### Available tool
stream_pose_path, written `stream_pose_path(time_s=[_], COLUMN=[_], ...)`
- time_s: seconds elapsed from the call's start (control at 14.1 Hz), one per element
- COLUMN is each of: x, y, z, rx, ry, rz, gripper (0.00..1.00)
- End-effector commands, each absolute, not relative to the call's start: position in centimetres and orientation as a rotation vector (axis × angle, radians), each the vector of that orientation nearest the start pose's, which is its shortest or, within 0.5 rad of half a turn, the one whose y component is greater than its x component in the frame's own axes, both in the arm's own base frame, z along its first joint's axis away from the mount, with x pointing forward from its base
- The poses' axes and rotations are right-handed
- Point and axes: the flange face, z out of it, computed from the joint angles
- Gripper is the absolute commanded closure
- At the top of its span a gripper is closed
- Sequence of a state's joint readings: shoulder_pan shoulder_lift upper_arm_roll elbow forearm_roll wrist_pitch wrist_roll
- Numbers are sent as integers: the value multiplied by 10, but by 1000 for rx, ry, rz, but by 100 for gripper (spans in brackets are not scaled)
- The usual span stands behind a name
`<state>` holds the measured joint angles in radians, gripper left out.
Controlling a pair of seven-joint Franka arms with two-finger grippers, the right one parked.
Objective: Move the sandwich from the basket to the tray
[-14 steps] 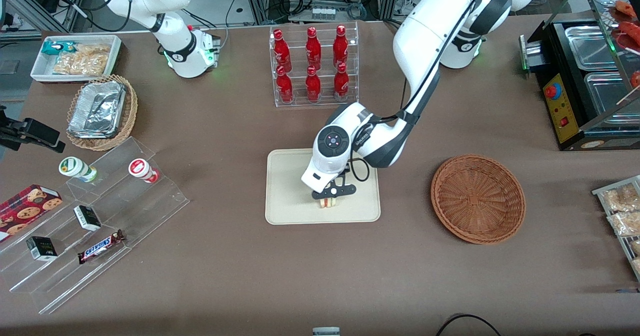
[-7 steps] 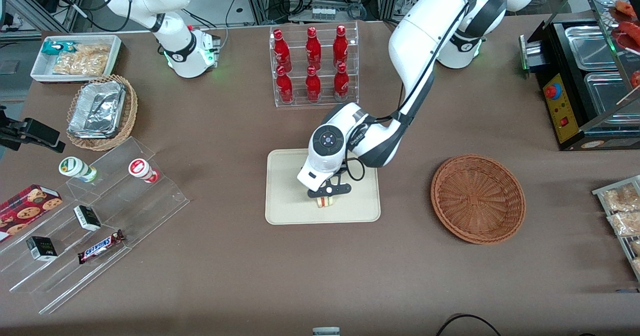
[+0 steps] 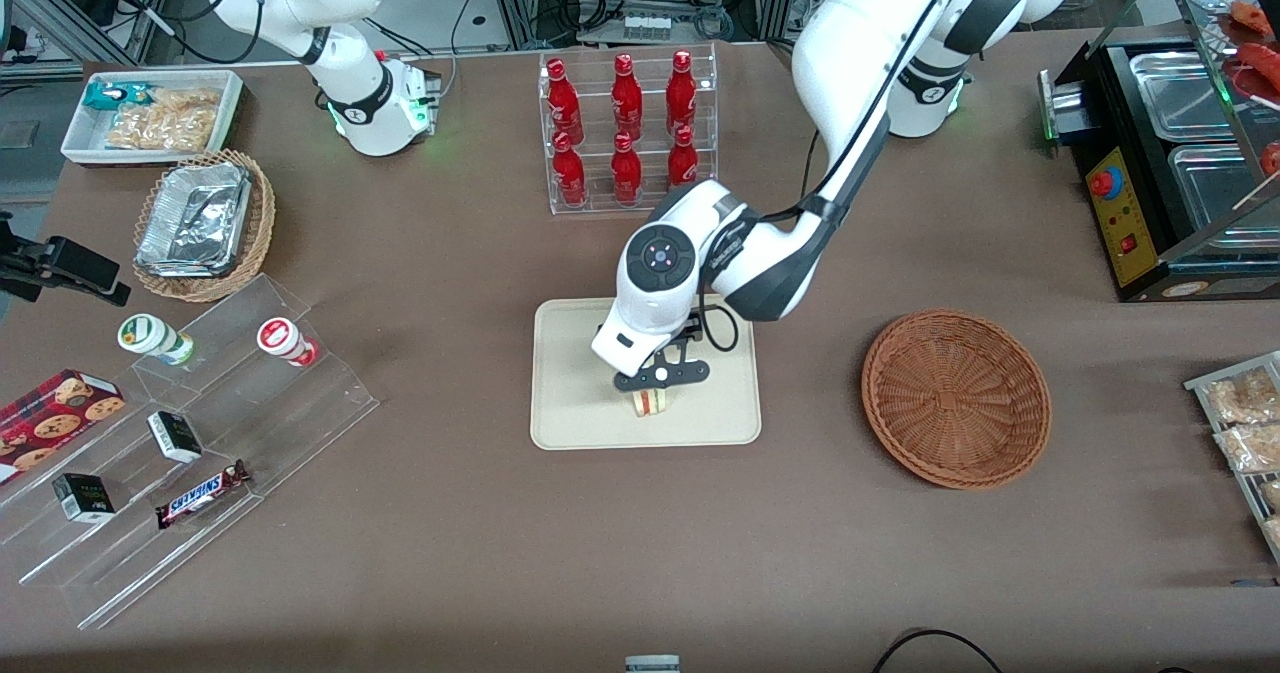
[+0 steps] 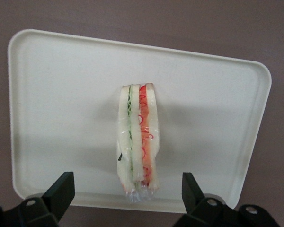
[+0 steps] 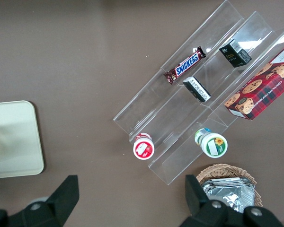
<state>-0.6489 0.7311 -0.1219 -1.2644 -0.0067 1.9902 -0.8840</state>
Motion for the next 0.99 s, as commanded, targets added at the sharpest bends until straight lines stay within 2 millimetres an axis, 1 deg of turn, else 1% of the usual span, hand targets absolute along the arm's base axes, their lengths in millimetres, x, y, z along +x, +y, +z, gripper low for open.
stream_pose_path(time_s=[0.0, 0.07, 0.21, 0.28, 0.35, 0.5, 0.64, 0.78, 0.92], x=[554, 552, 547, 560, 567, 568, 572, 583, 586], y=[-473, -464, -445, -418, -398, -374, -331, -285, -241], z=[377, 400, 425, 437, 445, 455, 465, 484, 499], rx=[-3107, -3080, -3051, -3043, -3040, -3050, -3059, -3079, -3071], ry=[-262, -261, -272, -334, -376, -328, -291, -302, -287], rz=[11, 1, 47, 57, 60, 79, 132, 144, 224], gripper=[0, 0, 0, 0, 0, 0, 0, 0, 0])
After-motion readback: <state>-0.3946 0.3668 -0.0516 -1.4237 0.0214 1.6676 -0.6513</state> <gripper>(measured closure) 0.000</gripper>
